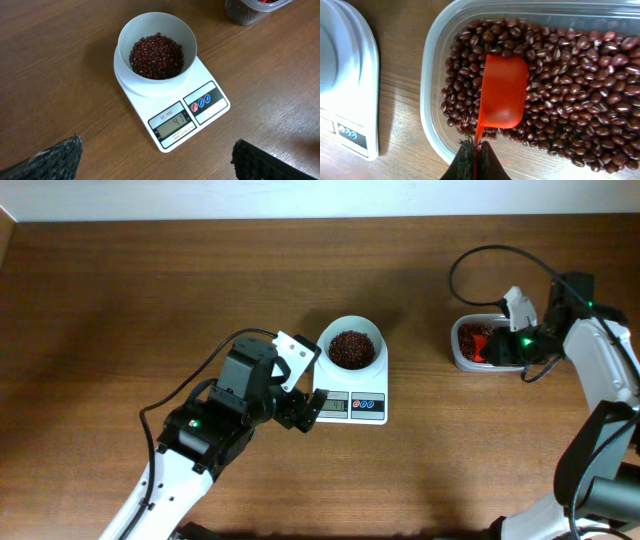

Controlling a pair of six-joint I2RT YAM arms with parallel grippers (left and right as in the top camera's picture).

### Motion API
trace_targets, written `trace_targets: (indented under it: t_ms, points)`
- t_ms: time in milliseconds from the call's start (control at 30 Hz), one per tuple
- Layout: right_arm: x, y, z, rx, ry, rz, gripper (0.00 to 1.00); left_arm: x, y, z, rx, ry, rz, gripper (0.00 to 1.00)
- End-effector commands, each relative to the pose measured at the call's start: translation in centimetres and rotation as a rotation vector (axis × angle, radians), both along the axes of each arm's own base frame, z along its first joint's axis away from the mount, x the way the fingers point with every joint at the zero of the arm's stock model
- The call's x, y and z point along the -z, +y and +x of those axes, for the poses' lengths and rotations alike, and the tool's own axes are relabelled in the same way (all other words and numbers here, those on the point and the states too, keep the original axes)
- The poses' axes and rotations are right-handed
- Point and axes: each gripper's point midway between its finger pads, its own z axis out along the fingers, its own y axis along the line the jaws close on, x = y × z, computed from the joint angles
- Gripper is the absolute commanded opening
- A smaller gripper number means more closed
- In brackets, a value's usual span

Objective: Scoop item into bowl and weigh 50g on scale
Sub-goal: 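Dip the red scoop into the bean tub to pick up beans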

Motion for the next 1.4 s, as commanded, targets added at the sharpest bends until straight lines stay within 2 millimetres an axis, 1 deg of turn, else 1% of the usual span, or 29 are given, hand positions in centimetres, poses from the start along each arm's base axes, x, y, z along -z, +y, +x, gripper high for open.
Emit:
trace_targets:
  t_ms: [0, 100, 167, 233, 333, 600, 700, 833, 900, 967, 1100, 1233, 1367]
  points:
    - [-0.7, -0.5, 0.4, 0.029, -0.036, 0.106, 0.04, 0.2, 0.0, -0.1, -0.004, 0.005, -0.001, 0.99]
    - [-1.3, -1.3, 0.6, 0.066, -0.068, 0.190, 0.04, 0.2, 0.0, -0.1, -0.004, 0.005, -0.001, 0.99]
    - [-0.9, -2.0, 0.5, 0.098, -0.061, 0.247, 0.04, 0.2, 0.0, -0.1, -0.004, 0.005, -0.001, 0.99]
    - [0.0, -2.1, 0.4, 0.114, -0.039, 0.288, 0.04, 0.2, 0.0, -0.1, -0.004, 0.005, -0.001, 0.99]
    - [0.9, -1.8, 0.2, 0.118, -0.007, 0.317, 0.04, 0.2, 0.0, -0.1, -0.004, 0.005, -0.001, 0.99]
    - [0.9, -1.4, 0.2, 0.115, -0.008, 0.350, 0.04, 0.2, 0.0, -0.1, -0.004, 0.005, -0.001, 0.99]
    - [-0.2, -0.5, 0.7, 0.080, -0.058, 0.420, 0.04, 0.2, 0.0, -0.1, -0.004, 0.005, -0.001, 0.99]
    - [-0.4, -0.4, 0.7, 0.080, -0.063, 0.431, 0.04, 0.2, 0.0, -0.1, -0.004, 0.005, -0.001, 0.99]
    - [-0.4, -0.9, 0.7, 0.092, -0.069, 0.430, 0.04, 0.2, 0.0, -0.1, -0.004, 0.005, -0.001, 0.99]
    - [-0.1, -1.9, 0.6, 0.121, -0.065, 0.435, 0.04, 0.2, 0.0, -0.1, -0.004, 0.005, -0.001, 0.99]
    - [0.9, -3.5, 0.0, 0.179, -0.035, 0.466, 0.04, 0.2, 0.0, -0.1, -0.004, 0.005, -0.001, 0.99]
    - [1.0, -3.1, 0.0, 0.202, -0.030, 0.578, 0.04, 0.2, 0.0, -0.1, -0.004, 0.005, -0.001, 0.99]
    - [-0.1, -2.9, 0.3, 0.208, -0.060, 0.651, 0.04, 0.2, 0.0, -0.1, -0.004, 0.005, -0.001, 0.99]
